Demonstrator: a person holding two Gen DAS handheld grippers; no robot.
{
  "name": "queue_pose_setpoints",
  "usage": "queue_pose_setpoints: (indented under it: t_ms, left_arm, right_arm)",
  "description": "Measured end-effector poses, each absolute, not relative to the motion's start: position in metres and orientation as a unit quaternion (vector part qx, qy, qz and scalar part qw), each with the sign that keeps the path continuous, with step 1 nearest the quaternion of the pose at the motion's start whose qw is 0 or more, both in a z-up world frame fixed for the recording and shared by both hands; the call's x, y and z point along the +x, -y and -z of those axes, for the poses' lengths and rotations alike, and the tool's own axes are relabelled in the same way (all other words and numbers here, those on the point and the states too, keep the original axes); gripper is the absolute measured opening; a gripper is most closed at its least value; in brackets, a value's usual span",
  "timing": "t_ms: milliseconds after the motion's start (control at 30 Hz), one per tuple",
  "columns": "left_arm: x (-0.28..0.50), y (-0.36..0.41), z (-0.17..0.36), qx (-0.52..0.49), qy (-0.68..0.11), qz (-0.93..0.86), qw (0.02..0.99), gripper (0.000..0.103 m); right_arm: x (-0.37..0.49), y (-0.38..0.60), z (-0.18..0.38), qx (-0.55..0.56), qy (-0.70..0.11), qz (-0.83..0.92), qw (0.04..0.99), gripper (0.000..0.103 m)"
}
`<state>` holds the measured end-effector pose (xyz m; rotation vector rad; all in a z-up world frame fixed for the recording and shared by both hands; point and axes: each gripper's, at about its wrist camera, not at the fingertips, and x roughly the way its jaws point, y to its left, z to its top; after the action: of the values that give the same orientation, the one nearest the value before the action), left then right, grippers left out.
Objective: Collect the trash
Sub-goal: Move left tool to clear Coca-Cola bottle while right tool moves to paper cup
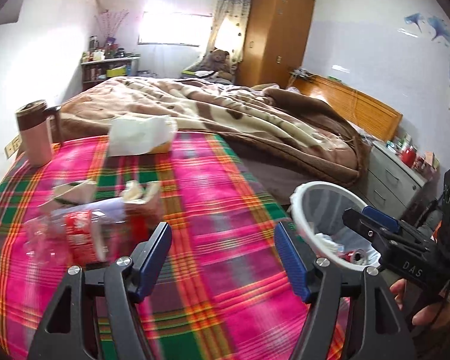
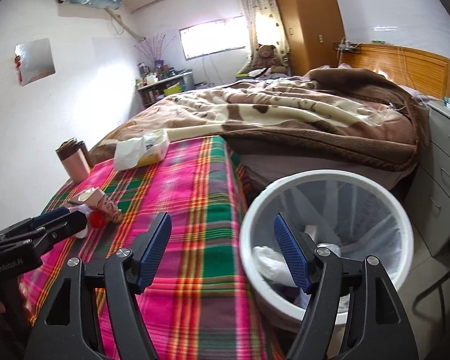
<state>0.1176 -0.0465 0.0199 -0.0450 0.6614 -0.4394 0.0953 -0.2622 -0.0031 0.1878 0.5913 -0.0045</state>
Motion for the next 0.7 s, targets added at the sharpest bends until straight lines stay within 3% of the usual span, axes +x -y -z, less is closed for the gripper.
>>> queue_pose_setpoints:
  t_ms: [700]
  left_arm:
    - [0.158, -0.061, 0.001, 0.004, -0.351, 0.157, 0.923, 0.076]
  right_arm:
    - [0.154, 0.167, 0.019, 0.056, -0.342, -0.096, 0.933, 0.073]
